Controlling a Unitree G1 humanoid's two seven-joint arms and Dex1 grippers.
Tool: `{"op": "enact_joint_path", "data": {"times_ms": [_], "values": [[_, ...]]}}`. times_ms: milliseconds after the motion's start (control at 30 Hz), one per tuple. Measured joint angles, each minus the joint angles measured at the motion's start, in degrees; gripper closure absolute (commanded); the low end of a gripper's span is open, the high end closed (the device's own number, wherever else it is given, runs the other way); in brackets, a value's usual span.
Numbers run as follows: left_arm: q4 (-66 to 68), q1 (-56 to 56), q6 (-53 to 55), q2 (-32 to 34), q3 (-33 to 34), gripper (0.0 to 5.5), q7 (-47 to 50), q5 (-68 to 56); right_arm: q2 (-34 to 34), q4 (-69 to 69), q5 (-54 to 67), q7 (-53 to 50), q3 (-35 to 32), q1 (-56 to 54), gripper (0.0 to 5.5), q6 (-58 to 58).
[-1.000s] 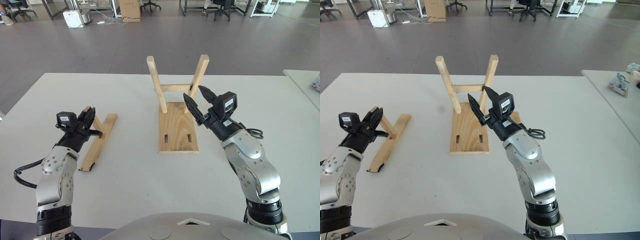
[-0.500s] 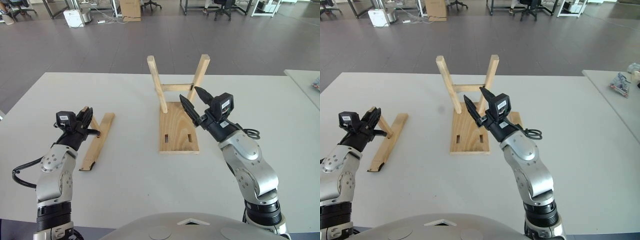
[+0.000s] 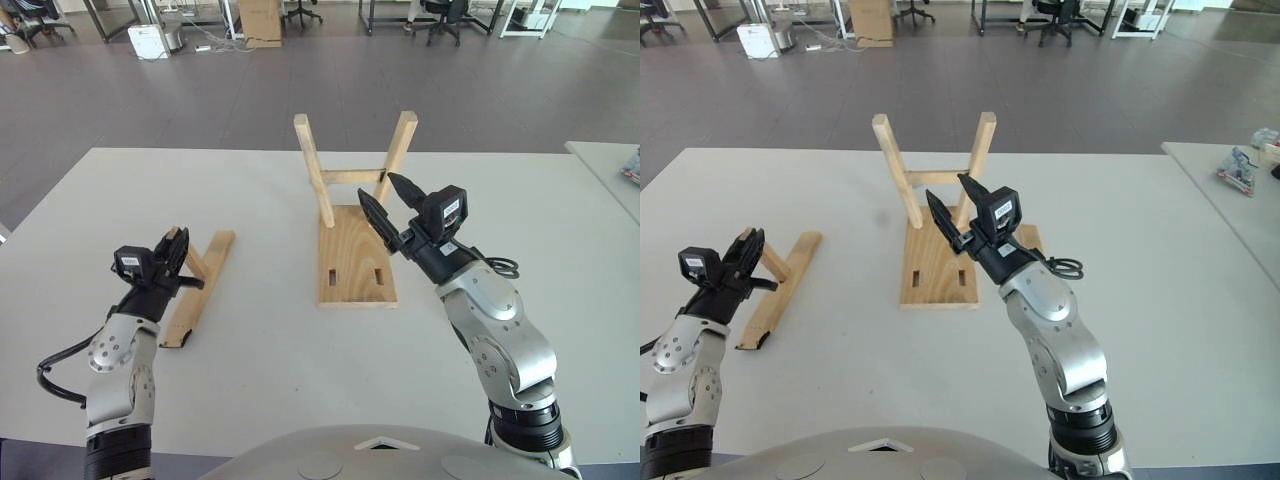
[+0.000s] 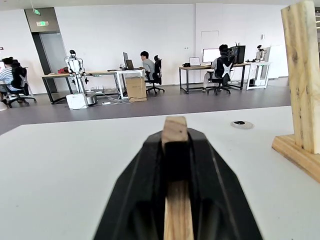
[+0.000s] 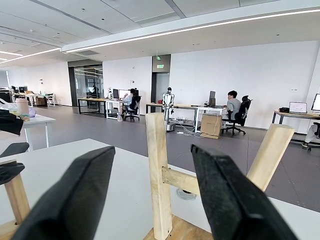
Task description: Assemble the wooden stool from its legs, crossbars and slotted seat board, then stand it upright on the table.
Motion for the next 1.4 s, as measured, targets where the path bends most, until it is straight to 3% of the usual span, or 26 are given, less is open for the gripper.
{"op": "enact_joint_path", "data": {"times_ms": [300, 567, 767, 1067, 1267, 1400], "values": [[3.41, -0.09, 5.86, 0.88, 0.43, 3.28, -0.07, -1.55, 0.98, -0.10, -0.18, -1.02, 0.52, 0.00, 2.67, -0.06], [1.61, 1.03, 24.63, 12.21, -4.62, 2.03, -4.22, 2.61, 2.20, -1.02, -1.98, -2.46, 2.19, 1.45, 2.67, -0.17], [-1.70, 1.21, 31.57, 13.57, -5.14, 2.03, -4.04, 2.78, 2.41, -1.08, -2.25, -2.58, 2.30, 1.85, 2.67, -0.56], [-2.53, 0.96, 38.47, 19.79, -9.04, 3.43, -5.55, 4.70, 2.79, -1.07, -3.14, -2.83, 2.30, 1.86, 2.67, -1.07], [-0.07, -0.99, 36.60, 20.59, -8.62, 3.44, -7.57, 4.26, 3.25, -0.93, -3.29, -2.77, 2.06, 1.85, 2.67, -1.31], [-2.32, -10.40, 42.54, 19.08, -5.07, 3.45, -12.62, -6.50, 5.82, -0.27, 5.70, -3.39, -4.18, -1.26, 2.67, 3.09]]}}
